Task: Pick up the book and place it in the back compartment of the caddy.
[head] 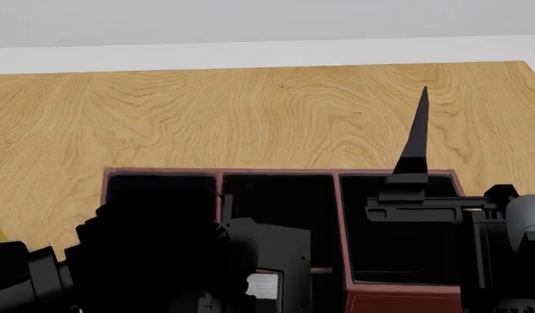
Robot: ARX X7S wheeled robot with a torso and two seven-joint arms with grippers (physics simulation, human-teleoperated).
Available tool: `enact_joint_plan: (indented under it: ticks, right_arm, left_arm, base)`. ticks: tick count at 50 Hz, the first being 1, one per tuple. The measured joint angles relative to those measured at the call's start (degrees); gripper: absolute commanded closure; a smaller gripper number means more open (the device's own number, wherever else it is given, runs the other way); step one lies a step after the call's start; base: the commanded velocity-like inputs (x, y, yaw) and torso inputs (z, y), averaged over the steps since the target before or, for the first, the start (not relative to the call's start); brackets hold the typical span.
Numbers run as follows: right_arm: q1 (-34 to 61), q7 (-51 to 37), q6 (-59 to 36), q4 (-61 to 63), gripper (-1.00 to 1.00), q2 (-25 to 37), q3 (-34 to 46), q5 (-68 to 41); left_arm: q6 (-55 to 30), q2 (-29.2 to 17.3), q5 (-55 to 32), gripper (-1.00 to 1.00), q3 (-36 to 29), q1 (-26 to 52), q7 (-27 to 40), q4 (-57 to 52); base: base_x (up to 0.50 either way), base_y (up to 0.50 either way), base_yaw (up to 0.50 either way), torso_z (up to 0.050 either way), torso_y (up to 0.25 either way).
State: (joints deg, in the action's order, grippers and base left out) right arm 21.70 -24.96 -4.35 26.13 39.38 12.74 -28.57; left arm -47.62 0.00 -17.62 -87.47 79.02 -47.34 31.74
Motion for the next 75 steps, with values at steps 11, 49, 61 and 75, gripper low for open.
enact_joint_plan:
  ticks: [11, 49, 61, 75]
  right_arm:
    - [0.08, 0.10, 0.13, -0.18, -1.00, -0.12, 0.03, -0.02]
    - [0.75, 0.40, -0.08, -0.47, -1.00, -0.40, 0.52, 0.13]
    - [0.93, 0.45, -0.25, -0.45, -1.00, -0.39, 0.64, 0.12]
    - [1.25, 0.69, -0.19, -0.79, -1.00, -0.60, 0.96, 0.31]
  left_arm:
    - [1.27, -0.01, 0.04, 1.00, -0.26, -1.42, 1.78, 0.43]
    - [1.56, -0.01, -6.73, -1.00, -1.15, -1.85, 5.04, 2.18]
    - [1.78, -0.01, -8.12, -1.00, -1.17, -0.97, 5.71, 2.54]
    - [1.54, -0.01, -9.40, -1.00, -1.15, 0.91, 6.37, 2.26]
  base:
    - [0.00, 0.00, 0.00, 0.000, 0.000]
    - [0.00, 0.00, 0.00, 0.000, 0.000]
    - [0.00, 0.00, 0.00, 0.000, 0.000]
    - [0.00, 0.00, 0.00, 0.000, 0.000]
